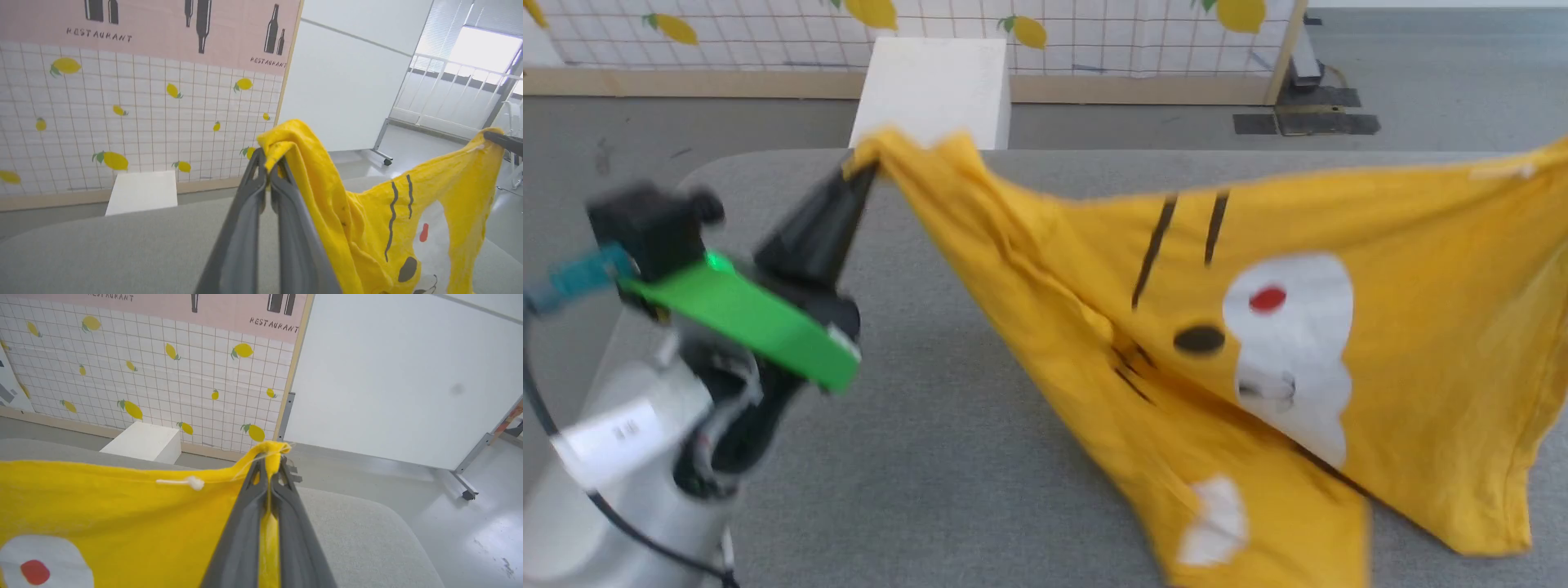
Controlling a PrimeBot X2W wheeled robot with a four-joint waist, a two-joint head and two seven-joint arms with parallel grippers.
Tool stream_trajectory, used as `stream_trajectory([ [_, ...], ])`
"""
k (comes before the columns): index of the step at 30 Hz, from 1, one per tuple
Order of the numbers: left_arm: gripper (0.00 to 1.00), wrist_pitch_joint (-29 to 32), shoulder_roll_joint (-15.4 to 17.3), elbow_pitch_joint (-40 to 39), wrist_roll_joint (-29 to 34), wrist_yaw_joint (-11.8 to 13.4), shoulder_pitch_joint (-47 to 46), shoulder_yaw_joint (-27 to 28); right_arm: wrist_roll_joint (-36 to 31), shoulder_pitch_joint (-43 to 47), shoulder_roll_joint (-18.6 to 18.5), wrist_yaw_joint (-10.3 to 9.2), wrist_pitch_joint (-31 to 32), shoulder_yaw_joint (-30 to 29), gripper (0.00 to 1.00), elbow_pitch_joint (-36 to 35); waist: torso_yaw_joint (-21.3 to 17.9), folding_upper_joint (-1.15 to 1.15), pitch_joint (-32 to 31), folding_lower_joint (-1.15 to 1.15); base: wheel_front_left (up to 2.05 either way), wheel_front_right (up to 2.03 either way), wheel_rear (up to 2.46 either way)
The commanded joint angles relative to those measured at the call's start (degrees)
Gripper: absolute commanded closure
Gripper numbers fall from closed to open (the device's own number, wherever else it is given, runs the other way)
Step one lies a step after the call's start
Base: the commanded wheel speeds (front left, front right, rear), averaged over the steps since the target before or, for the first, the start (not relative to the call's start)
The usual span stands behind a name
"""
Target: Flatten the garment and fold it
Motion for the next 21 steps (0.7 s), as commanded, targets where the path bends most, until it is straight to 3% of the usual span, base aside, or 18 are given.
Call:
stream_trajectory([
  [1,1.0,0.78,0.29,0.0,-0.2,-0.61,-4.01,0.56,0.12,-2.75,-1.37,-0.08,1.38,0.71,1.0,-0.76,-1.06,0.0,-0.01,0.0,0.0,0.0,0.0],
  [7,1.0,4.51,-0.72,2.6,-0.58,-1.26,-18.5,1.55,1.18,-15.17,-7.11,-0.08,6.48,4.42,1.0,1.14,-2.74,0.0,2.5,0.0,0.0,0.0,0.0],
  [11,1.0,6.29,-1.45,6.0,-1.14,-1.34,-27.34,2.64,1.59,-24.35,-8.49,-0.08,7.34,6.71,1.0,5.62,-3.96,0.0,5.67,0.0,0.0,0.0,0.0],
  [16,1.0,7.74,-1.24,11.28,-0.11,-1.63,-37.95,3.59,-0.04,-35.5,-7.6,-0.08,6.29,9.59,1.0,13.09,-5.29,0.0,10.92,0.0,0.0,0.0,0.0],
  [21,1.0,7.83,-1.06,17.45,2.59,-0.82,-48.66,4.45,-4.52,-47.15,-4.11,-0.08,3.01,10.75,1.0,21.48,-7.03,0.0,17.86,0.0,0.0,0.0,0.0],
])
